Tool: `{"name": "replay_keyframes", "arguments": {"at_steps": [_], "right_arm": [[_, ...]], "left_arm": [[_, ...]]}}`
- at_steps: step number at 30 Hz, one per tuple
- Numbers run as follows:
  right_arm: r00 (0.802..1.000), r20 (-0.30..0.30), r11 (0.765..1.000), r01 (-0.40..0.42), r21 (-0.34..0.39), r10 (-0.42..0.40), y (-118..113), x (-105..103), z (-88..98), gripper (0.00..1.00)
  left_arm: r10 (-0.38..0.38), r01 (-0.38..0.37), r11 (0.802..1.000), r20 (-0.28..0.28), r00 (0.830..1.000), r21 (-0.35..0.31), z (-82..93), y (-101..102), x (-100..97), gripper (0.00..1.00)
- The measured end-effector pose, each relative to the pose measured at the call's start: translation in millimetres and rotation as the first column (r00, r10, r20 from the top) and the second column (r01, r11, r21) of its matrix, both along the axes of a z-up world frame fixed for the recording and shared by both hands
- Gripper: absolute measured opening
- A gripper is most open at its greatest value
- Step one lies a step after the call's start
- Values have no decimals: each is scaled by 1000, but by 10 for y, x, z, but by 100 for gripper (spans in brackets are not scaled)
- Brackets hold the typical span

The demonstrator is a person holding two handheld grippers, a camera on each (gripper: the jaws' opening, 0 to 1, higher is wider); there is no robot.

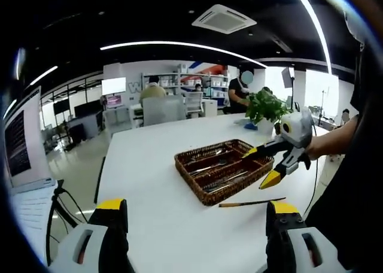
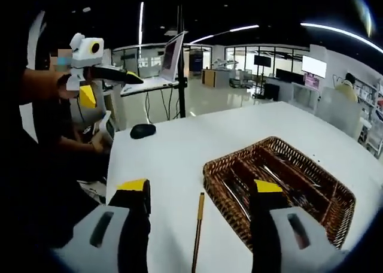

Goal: Arrange the knives, forks, and spoons in their matching storage slots by inserting each utensil handle-first until every utensil is classified and aligned in the correct compartment

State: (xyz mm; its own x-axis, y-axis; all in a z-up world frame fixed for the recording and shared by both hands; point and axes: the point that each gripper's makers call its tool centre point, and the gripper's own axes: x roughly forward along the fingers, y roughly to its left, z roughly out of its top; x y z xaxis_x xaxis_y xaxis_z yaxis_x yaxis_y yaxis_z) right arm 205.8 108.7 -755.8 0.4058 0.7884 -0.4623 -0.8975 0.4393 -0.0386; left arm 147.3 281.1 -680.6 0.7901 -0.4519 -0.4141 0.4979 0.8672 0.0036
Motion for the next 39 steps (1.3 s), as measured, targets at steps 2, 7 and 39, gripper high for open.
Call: {"name": "replay_keyframes", "arguments": {"at_steps": [2,7,39], "right_arm": [[1000,-2,1000,-9,-6,9,45,-2,-45,58],[1000,-10,1000,-20,-11,20,147,-8,-248,51],[998,-65,994,-1,-110,-6,383,213,-1158,12]], "left_arm": [[6,-6,1000,-1,1000,-1,-4,19,-20,100],[19,-19,1000,-5,1000,-7,-15,46,-66,100],[120,-121,992,-13,993,-40,-72,284,-297,100]]}}
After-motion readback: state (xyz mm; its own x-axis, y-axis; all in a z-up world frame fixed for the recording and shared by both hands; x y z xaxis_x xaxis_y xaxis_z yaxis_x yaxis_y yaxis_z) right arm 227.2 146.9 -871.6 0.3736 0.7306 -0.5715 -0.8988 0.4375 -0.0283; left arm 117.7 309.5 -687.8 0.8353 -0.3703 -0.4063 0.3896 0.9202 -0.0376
